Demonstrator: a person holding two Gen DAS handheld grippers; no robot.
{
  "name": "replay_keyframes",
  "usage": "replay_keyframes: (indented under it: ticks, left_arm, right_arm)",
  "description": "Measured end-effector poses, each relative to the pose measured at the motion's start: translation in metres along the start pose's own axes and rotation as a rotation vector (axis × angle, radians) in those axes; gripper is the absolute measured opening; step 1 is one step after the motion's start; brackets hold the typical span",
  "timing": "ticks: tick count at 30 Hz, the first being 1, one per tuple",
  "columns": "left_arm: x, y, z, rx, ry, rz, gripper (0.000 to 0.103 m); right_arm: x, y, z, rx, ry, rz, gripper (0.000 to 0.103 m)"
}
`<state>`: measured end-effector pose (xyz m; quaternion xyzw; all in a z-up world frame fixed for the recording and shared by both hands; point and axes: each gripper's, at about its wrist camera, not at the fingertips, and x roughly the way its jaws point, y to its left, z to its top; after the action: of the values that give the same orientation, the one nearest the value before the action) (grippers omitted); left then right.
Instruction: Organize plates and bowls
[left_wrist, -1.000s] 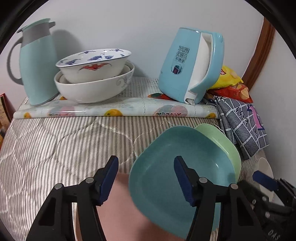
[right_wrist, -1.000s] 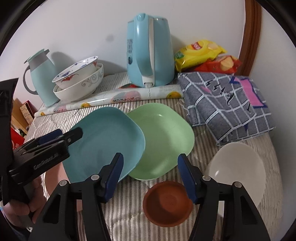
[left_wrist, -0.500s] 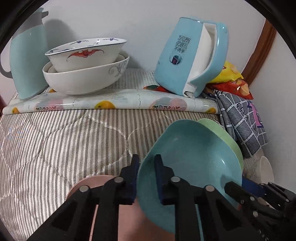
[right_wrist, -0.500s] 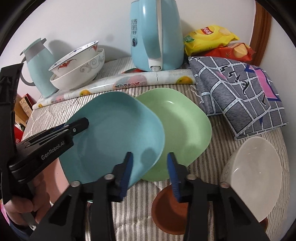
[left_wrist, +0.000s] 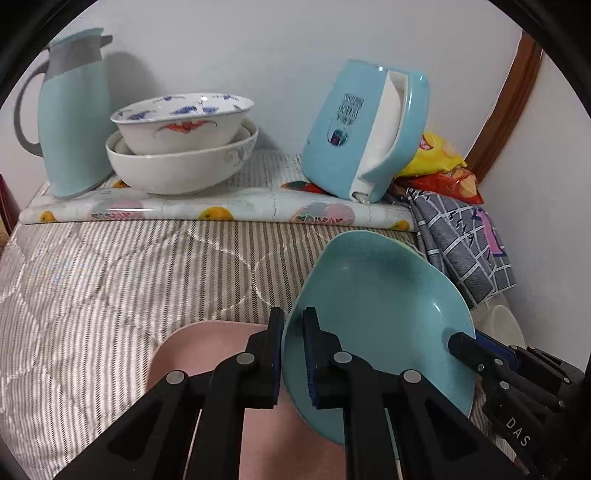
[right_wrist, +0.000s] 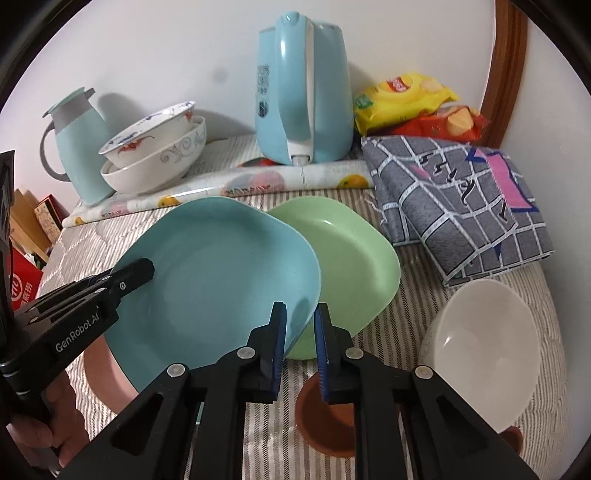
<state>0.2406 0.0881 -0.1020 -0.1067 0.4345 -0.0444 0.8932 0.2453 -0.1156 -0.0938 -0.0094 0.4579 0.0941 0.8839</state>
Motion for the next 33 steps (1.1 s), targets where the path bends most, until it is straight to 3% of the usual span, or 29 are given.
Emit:
replay_keyframes:
  ticks: [14,33]
  left_arm:
    - [-0.045,0.019,-0.017,-0.047,-0.049,0.024,0.011]
    - [-0.047,0.074,-0.048,-0.162,-0.023,0.106,0.011]
  right_arm:
    - [-0.037,0.029,-0.011,-0.072,-0.055,0.022,0.014]
    - [-0.004,0.081,-0.03,-0.189,0.001,0.084,0.013]
